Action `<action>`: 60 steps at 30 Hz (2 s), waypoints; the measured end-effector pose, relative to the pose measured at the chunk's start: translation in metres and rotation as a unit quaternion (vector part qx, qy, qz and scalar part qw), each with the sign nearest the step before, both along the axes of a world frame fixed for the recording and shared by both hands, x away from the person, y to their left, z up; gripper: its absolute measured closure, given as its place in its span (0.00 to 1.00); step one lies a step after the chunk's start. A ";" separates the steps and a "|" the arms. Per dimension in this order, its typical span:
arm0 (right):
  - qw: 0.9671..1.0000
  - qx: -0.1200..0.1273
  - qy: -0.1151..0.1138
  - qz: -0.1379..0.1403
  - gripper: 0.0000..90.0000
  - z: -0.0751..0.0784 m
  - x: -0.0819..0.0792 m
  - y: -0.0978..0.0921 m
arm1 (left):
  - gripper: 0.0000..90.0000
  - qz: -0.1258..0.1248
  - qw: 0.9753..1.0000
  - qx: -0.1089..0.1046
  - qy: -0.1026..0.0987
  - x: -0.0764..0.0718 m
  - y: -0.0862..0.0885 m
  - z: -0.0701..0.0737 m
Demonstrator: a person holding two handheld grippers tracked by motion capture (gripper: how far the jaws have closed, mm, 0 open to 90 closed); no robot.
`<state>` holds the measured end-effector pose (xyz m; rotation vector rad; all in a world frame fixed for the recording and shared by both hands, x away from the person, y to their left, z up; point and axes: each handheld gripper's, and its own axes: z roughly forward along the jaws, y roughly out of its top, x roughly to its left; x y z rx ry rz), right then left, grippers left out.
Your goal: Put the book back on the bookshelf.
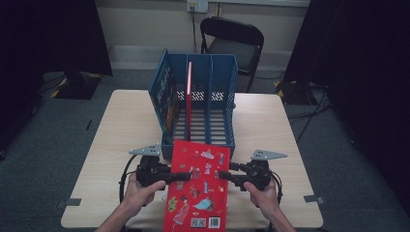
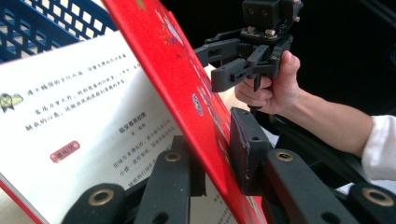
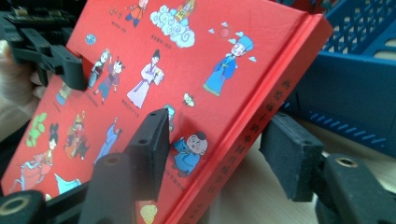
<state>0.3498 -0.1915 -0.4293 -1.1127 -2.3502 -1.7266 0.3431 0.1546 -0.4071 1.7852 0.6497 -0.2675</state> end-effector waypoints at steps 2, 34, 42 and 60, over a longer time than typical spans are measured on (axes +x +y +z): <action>1.000 0.003 -0.006 0.001 0.51 0.003 -0.001 0.000 | 0.86 -0.001 1.000 -0.005 0.002 -0.002 0.002 0.001; 0.992 0.029 -0.119 0.008 0.76 0.066 -0.009 0.000 | 0.90 0.031 0.993 0.041 -0.107 -0.014 0.000 0.024; 0.991 0.026 -0.129 0.008 0.72 0.073 -0.010 -0.002 | 0.87 0.033 0.990 0.042 -0.132 -0.008 -0.002 0.026; 0.989 -0.026 -0.121 0.081 0.68 0.063 -0.012 0.011 | 0.79 0.022 0.990 0.025 -0.139 -0.012 -0.012 0.021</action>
